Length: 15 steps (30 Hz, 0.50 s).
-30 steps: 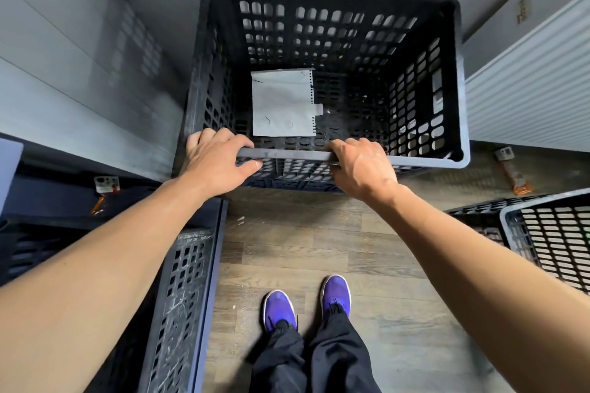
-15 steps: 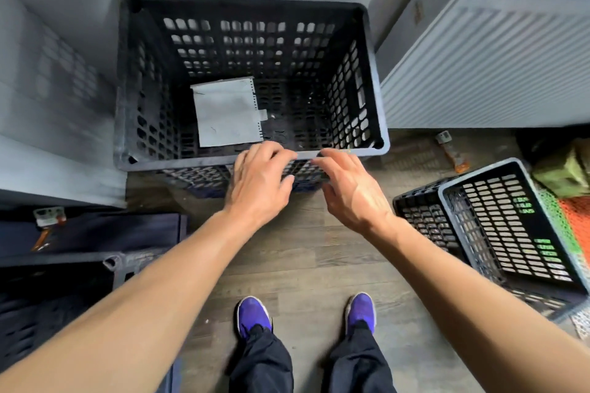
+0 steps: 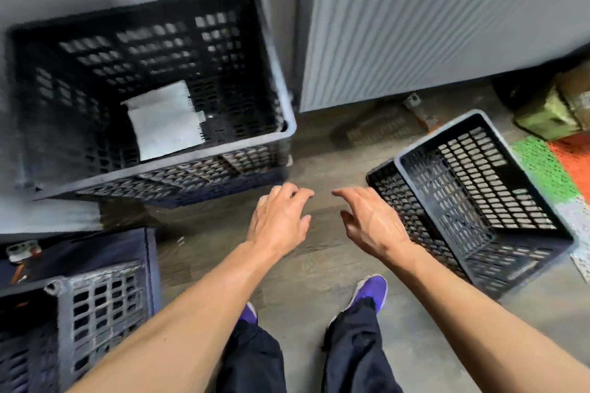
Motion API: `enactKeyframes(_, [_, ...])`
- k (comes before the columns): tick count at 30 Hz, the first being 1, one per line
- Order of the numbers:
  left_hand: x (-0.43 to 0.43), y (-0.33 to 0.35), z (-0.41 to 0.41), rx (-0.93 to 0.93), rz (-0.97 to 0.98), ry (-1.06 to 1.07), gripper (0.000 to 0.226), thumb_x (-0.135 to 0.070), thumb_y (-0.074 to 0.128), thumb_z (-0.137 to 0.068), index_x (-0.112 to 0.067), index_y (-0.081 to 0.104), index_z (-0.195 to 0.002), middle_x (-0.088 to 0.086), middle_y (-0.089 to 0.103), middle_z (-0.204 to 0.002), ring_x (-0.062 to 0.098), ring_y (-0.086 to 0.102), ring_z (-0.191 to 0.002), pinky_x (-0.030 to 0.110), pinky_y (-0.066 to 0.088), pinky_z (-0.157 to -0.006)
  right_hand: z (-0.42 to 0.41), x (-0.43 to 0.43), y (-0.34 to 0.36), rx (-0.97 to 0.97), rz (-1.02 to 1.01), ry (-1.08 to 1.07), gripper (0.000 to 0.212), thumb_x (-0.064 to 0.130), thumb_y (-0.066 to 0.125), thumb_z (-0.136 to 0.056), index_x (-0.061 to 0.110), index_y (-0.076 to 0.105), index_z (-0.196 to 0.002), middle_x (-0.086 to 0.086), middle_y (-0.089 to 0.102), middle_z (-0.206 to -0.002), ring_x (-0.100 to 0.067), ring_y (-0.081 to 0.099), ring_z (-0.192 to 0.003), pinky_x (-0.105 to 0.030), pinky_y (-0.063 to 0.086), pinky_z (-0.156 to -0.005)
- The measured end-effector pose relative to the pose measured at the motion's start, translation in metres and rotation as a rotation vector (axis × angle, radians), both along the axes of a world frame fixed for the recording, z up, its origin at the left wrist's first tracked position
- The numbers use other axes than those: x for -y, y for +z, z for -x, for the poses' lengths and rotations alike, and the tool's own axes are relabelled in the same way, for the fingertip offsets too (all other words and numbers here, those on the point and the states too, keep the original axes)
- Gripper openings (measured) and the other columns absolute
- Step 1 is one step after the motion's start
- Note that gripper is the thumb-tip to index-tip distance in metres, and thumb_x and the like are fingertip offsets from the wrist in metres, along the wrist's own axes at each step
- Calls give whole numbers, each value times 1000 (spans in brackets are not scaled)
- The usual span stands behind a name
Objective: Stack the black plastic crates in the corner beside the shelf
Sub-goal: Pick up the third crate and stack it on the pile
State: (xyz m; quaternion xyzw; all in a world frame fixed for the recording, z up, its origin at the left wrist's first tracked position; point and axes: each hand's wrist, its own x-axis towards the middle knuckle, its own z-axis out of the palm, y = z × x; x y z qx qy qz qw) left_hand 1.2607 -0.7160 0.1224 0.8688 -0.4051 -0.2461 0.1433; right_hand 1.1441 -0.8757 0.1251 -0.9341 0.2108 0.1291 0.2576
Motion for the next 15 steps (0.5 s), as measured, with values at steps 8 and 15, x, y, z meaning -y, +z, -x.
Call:
enactKeyframes(8, [140,-9,97,-24,-121,-227,50,-36,56,-93,-28,43,-141,-1,49,-131,24,43,-122,40,41,-99,144,125,-8,-157,-3,-242,46,22,51,-92,24,49,-137,-1,56,-134,-25,48,-124,-38,43,-99])
enactKeyframes(15, [230,-36,178,-6,-230,-477,54,-35,60,-89,-26,44,-140,2,50,-131,26,46,-121,41,45,-96,258,186,-33,-273,-118,-487,46,24,52,-93,23,47,-139,-6,56,-135,-28,47,-126,-43,44,-100])
